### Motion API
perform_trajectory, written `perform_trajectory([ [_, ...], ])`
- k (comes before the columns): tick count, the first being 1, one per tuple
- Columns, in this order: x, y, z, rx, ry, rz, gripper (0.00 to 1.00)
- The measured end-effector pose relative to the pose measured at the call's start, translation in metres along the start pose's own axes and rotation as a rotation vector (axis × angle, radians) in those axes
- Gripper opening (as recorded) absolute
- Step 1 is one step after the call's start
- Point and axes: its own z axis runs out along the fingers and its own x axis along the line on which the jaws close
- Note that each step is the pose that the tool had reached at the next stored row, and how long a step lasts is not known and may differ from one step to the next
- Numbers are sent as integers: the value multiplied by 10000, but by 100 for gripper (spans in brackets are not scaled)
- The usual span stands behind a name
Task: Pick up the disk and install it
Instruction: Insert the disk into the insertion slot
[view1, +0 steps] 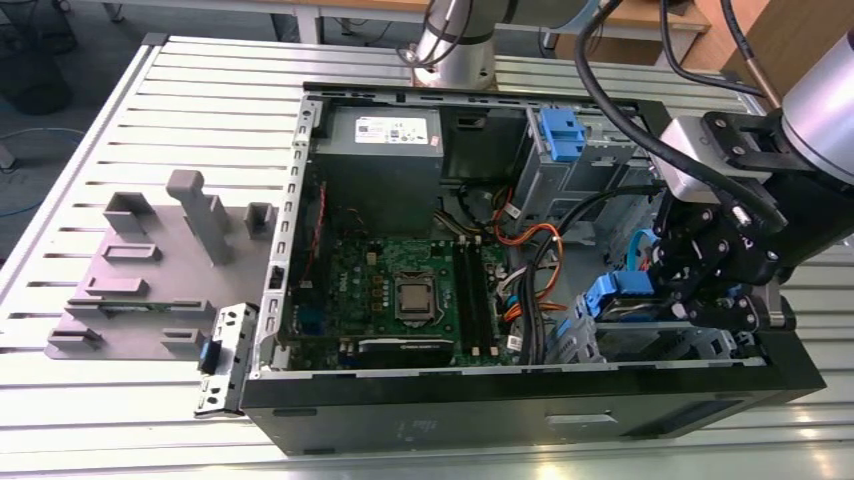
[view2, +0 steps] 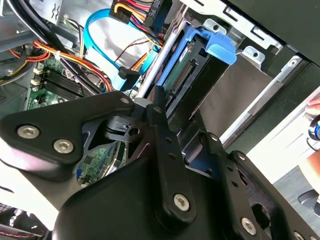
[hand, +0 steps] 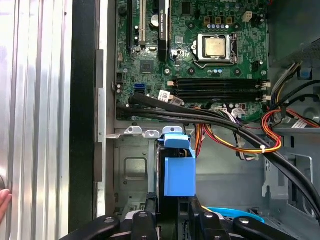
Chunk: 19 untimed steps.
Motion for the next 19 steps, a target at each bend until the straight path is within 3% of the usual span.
perform_trajectory([
  [6, 0, 0, 1, 0, -1, 0, 36],
  [7, 0, 0, 1, 1, -1, 0, 42],
  [12, 0, 0, 2, 9, -8, -2, 42],
  [15, 0, 6, 3, 95, -62, -11, 42],
  [19, 0, 9, -1, 125, -152, -18, 42],
])
